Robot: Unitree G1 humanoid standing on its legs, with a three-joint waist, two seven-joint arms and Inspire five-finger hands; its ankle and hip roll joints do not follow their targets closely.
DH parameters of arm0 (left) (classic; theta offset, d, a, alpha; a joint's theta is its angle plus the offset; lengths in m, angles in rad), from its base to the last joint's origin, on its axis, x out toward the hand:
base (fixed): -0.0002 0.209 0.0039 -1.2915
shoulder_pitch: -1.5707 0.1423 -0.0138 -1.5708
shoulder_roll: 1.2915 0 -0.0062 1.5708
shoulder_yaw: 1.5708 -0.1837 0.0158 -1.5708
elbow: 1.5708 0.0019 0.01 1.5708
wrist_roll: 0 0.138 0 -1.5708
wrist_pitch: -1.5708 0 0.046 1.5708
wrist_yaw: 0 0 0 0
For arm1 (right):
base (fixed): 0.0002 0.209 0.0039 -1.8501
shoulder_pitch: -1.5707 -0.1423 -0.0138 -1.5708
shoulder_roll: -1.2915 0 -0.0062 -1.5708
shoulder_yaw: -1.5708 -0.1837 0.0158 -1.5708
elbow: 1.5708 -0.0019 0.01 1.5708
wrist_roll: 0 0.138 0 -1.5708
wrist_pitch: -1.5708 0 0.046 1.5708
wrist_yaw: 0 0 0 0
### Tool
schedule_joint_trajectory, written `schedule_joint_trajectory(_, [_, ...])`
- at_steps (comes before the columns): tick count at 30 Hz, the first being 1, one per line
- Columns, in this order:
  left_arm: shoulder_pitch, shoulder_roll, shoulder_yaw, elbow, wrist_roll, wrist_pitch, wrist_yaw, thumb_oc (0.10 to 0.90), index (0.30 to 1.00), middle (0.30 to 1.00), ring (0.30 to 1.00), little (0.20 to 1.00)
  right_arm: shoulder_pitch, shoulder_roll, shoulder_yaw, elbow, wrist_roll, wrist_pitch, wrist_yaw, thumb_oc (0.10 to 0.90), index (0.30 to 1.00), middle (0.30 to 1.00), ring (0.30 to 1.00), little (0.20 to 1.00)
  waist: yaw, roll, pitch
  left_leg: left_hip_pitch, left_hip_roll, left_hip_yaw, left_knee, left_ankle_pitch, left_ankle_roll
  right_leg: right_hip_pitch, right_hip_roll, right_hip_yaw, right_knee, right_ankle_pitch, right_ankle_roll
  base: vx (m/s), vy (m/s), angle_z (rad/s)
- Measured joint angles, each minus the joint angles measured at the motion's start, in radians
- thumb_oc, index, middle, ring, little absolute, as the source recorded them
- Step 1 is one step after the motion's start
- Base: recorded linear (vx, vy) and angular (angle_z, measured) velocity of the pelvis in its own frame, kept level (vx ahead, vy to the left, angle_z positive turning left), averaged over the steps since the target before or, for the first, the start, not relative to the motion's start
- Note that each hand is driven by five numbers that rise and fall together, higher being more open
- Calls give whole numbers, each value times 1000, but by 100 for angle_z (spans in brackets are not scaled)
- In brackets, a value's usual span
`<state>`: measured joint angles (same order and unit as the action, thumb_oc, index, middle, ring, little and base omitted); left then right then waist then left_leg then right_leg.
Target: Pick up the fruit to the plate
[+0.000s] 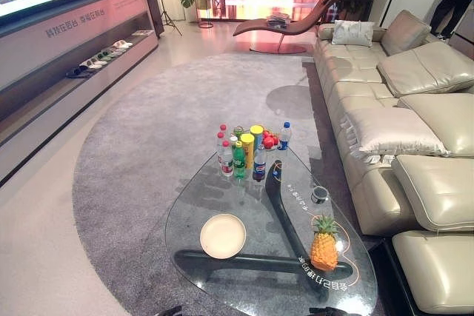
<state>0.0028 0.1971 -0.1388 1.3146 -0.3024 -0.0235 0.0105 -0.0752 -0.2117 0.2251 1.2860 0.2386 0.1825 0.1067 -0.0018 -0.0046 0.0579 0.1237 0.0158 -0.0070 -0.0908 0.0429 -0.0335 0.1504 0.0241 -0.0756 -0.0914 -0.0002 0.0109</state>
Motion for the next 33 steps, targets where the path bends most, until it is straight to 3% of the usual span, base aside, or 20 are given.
schedule_joint_trajectory(9, [0,0,-2,0,0,-1,6,800,900,900,900,900,0,2,0,0,-2,0,-16,800,900,900,900,900,0,0,0,-1,0,0,0,0,0,-1,0,0,0,0,0,0,0,0])
schedule_joint_trajectory(17, [-1,0,-3,0,-13,-6,8,800,900,900,900,900,0,13,-21,1,-2,1,-198,800,900,900,900,900,0,4,11,-9,0,1,4,-3,-4,-11,0,3,0,0,0,0,0,0])
schedule_joint_trajectory(26, [-2,1,13,1,-32,-31,21,800,900,900,900,900,12,10,-46,27,31,2,-335,800,900,900,900,900,2,-14,57,-21,0,2,5,0,0,-22,0,3,0,1,-2,0,0,0])
schedule_joint_trajectory(33, [-31,21,33,1,-37,-41,22,800,900,900,900,900,18,6,-70,-3,159,-112,-421,800,900,900,900,900,4,-44,118,-48,0,0,20,2,-3,-35,2,1,6,7,-5,-48,-57,1])
